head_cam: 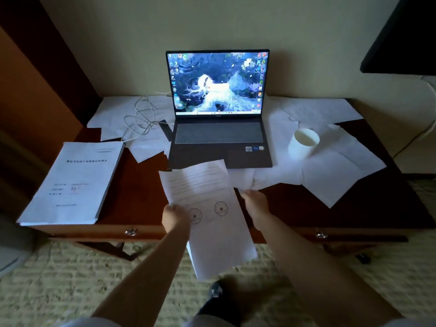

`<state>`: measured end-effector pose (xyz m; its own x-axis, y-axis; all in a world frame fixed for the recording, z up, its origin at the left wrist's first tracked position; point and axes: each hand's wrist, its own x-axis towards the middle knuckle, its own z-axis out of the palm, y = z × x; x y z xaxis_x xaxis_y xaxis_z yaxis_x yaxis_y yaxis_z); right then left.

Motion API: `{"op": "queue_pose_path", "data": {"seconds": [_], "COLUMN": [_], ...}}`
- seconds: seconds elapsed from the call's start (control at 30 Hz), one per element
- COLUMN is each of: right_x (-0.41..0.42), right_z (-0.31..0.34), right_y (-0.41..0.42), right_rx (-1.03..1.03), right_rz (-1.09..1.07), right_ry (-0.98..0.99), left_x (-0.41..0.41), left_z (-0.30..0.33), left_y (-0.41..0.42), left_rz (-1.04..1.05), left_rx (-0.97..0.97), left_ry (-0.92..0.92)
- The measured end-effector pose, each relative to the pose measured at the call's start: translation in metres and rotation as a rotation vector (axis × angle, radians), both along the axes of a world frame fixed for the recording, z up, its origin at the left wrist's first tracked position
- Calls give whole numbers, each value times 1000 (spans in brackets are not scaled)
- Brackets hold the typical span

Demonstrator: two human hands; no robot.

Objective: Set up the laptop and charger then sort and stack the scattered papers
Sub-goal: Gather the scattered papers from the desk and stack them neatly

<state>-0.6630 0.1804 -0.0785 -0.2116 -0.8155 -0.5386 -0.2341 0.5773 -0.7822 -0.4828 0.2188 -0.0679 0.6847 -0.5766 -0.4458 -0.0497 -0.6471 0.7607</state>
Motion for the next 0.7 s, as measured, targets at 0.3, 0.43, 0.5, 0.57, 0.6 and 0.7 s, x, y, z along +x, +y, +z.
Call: {"op": "queue_pose_path", "data": {"seconds": [0.3,0.43,0.5,0.57,0.6,0.7], "right_x": [15,19,24,25,26,27], "right_z": [-21,-21,-16,-13,-13,-8], "right_y": [-64,-69,-75,-80,-82,-80], "right_rx": [143,152,158,188,186,176], "right_rz": [-456,-432,-473,-421,-391,-356], "right_ry": [-227,94,-90,-181,-179,-132], "left_x": [26,29,25,21,20,18], "left_z": [-31,-28,-26,-24,-24,-24], "left_y": [-38,-37,-37,-37,-36,-30], "left_rz": [-27,19,23,39,44,71], "left_rx": [102,123,113,102,101,102], "left_ry": [-95,-103,-84,-64,-57,-38]}}
